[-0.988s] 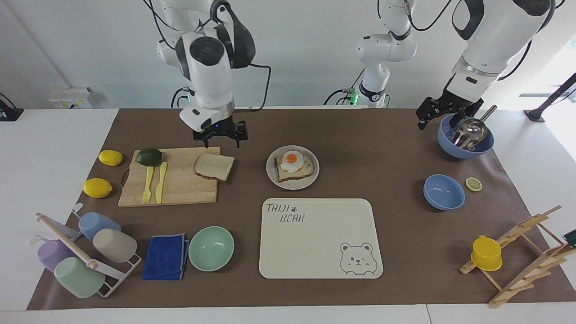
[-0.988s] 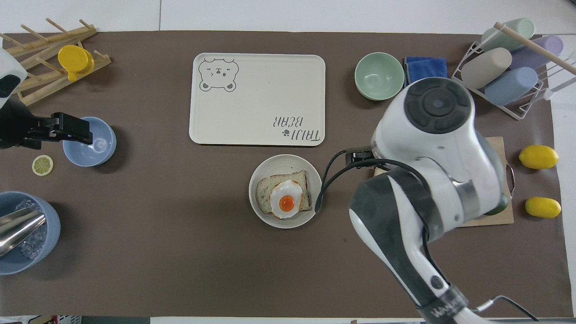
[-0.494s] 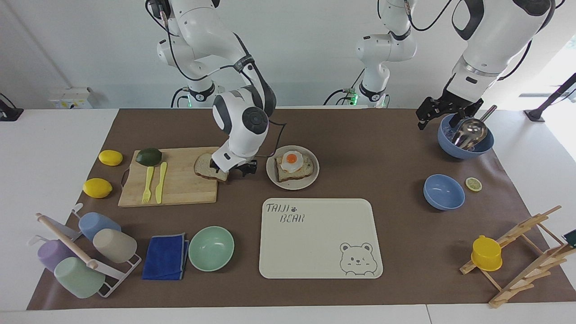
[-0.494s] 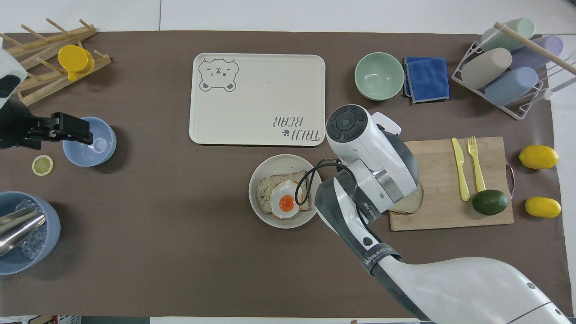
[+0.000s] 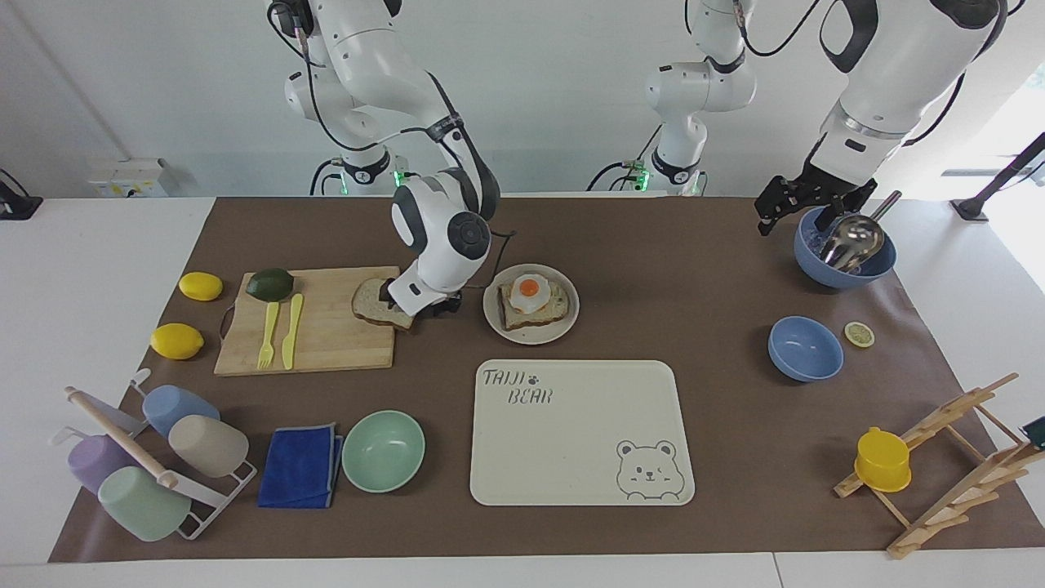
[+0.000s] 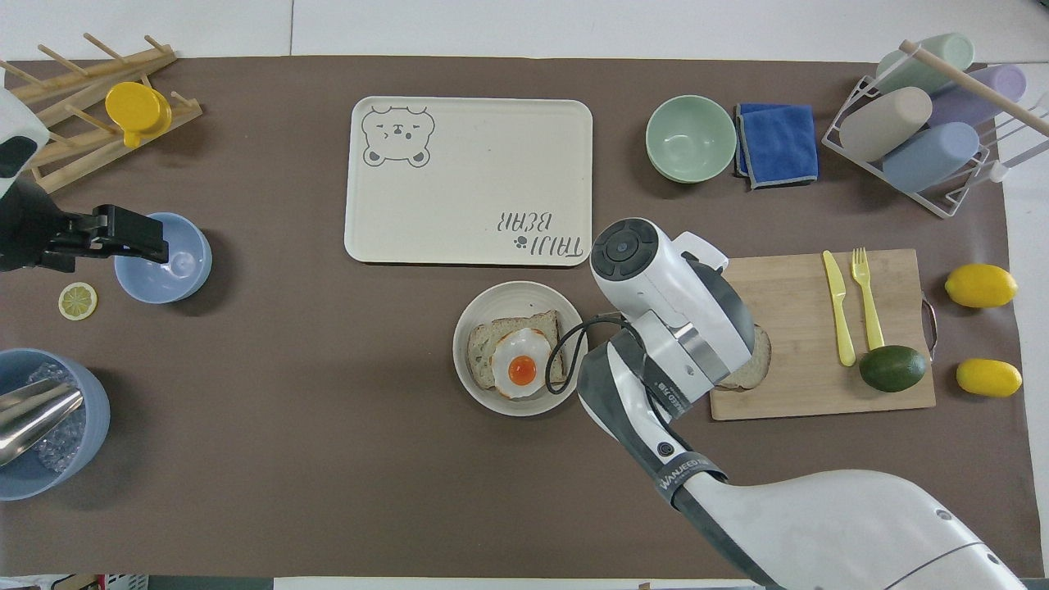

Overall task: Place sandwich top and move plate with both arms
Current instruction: 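Grasp the bread slice on the cutting board with the right gripper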

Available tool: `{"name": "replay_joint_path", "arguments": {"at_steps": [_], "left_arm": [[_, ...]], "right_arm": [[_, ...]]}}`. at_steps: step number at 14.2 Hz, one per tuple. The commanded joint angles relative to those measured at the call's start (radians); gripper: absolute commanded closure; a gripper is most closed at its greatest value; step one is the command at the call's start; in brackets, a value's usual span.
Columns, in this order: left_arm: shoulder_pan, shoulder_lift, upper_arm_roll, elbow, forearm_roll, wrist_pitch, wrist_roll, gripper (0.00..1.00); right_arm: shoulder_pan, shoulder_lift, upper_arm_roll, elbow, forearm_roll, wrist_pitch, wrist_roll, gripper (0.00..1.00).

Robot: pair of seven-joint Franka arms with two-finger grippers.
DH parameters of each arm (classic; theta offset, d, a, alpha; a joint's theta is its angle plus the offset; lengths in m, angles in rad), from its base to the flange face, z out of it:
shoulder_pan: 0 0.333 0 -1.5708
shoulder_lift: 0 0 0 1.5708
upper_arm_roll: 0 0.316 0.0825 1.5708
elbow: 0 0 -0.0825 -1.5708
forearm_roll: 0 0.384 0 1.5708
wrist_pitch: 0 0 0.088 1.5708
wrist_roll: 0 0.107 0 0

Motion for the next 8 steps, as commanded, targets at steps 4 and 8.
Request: {"name": "replay_joint_path", "arguments": {"at_steps": [4,8], "left_arm": [[0.014,-0.01,-0.008,-0.004,-0.011,0.001,0.006,0.0],[0.014,-0.01,-0.008,-0.004,-0.013,0.001,0.006,0.0]], "right_arm": [[0.013,-0.053,-0.002,-0.078,-0.057,-0.017,0.004,0.05],[0.014,-0.058,-0.002,-0.094,-0.057,-0.017,0.001,0.49]]}}
